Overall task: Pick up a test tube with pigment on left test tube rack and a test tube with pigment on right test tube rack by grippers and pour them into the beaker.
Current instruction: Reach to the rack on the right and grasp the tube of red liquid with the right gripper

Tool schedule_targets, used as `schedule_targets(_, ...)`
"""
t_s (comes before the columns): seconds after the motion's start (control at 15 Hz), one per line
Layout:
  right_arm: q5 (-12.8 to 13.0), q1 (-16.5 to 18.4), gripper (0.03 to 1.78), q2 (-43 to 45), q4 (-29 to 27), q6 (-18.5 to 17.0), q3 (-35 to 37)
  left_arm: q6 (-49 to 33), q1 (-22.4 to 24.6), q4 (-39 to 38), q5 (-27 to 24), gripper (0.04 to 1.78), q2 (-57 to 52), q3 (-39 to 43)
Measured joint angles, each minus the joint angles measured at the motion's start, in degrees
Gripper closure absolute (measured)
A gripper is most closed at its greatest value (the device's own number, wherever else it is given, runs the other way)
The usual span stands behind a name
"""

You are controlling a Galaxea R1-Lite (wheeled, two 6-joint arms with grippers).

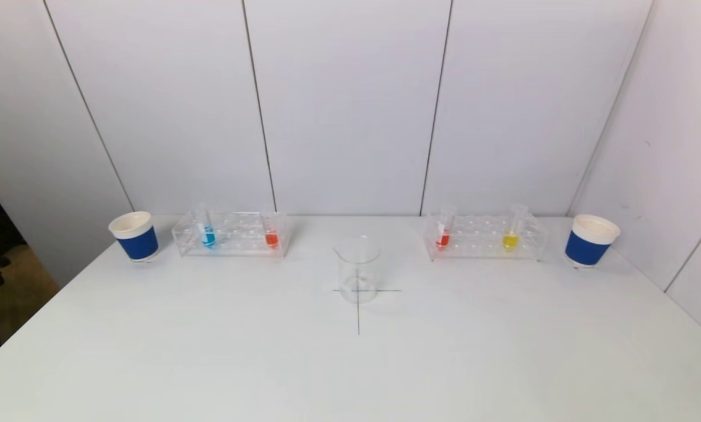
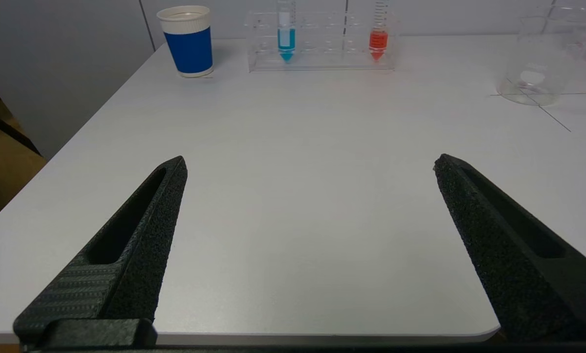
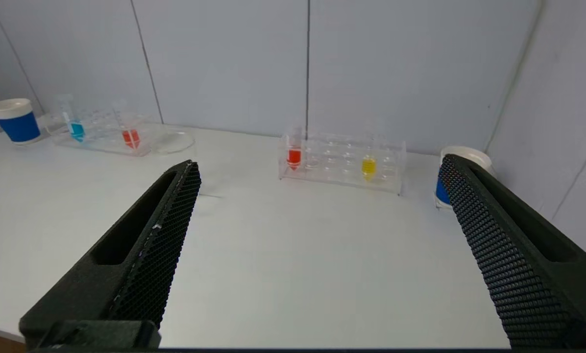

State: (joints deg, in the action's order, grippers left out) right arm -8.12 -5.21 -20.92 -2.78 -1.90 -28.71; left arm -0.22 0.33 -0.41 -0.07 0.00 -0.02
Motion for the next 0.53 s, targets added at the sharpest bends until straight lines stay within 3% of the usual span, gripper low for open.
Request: schedule_targets(0.53,-2.27,-2.47,0.04,-26.71,22.28,-0.41,-1.61,-0.02,0.02,0.00,-0.02,0.06,0.00,0.02)
